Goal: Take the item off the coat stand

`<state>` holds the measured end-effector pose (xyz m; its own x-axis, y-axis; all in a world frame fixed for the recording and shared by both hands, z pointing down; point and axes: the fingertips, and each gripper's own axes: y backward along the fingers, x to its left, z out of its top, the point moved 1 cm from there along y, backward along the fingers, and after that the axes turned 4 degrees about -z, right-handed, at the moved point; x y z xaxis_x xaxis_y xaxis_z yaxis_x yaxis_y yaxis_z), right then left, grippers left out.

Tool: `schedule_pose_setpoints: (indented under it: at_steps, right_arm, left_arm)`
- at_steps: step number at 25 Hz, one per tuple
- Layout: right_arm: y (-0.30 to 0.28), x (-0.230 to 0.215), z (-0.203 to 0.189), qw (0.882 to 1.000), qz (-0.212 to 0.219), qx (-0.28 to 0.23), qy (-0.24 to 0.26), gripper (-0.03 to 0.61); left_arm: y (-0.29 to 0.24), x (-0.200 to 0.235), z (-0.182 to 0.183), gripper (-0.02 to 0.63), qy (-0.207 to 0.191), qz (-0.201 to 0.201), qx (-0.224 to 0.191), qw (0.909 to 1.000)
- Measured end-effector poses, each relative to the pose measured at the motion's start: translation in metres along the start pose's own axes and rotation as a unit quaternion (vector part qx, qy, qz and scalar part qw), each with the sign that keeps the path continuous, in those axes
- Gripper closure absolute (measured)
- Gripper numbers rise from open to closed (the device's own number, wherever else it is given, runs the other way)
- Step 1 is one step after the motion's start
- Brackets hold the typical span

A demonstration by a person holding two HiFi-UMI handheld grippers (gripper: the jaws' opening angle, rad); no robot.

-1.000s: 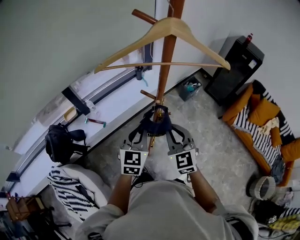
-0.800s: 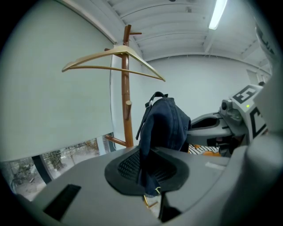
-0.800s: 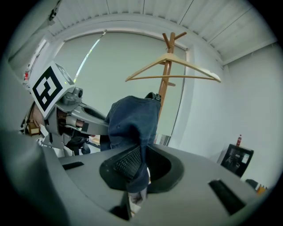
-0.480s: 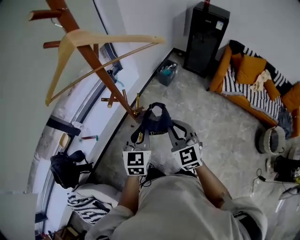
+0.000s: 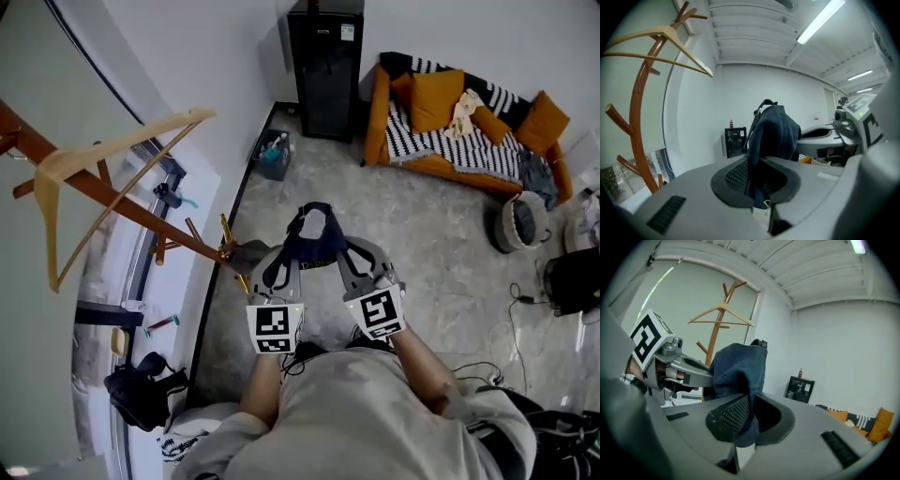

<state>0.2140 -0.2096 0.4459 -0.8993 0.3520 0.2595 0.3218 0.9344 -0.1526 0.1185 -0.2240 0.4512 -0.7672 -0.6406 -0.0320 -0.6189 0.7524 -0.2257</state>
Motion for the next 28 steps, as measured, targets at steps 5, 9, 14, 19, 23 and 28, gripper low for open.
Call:
schedule_pose_setpoints:
  at_steps: [5,9,14,19,23,28]
  right_arm:
    - [0.009,-0.005,-0.001,1.0,-0.006,0.0,-0.003,0.562]
    - [0.011,-0.003,-0.001,1.0,-0.004,0.008,-0.001,0.563]
    - [0.013,-0.003,0.001,1.0,0.001,0.006,-0.005,0.563]
    - [0.013,0.0,0.002,1.0,0.006,-0.004,-0.014,0.563]
    - [0.014,-0.001,0.003,1.0,0.006,-0.008,-0.029,0.563]
    - [0.014,-0.005,0.001,1.0,0.004,-0.007,-0.03,0.563]
  left_arm:
    - [-0.004,-0.01,0.004,0.577,-0.007,-0.015,-0.001,0.9999]
    - [-0.001,-0.01,0.002,0.577,-0.006,-0.015,0.002,0.9999]
    - [0.004,-0.012,0.003,0.577,-0.007,-0.01,0.003,0.9999]
    - [0.009,-0.012,0.004,0.577,-0.009,-0.003,0.0,1.0]
    - [0.01,-0.012,0.004,0.577,-0.011,-0.002,0.0,0.9999]
    - [0.006,-0.015,0.004,0.577,-0.009,-0.005,0.0,0.9999]
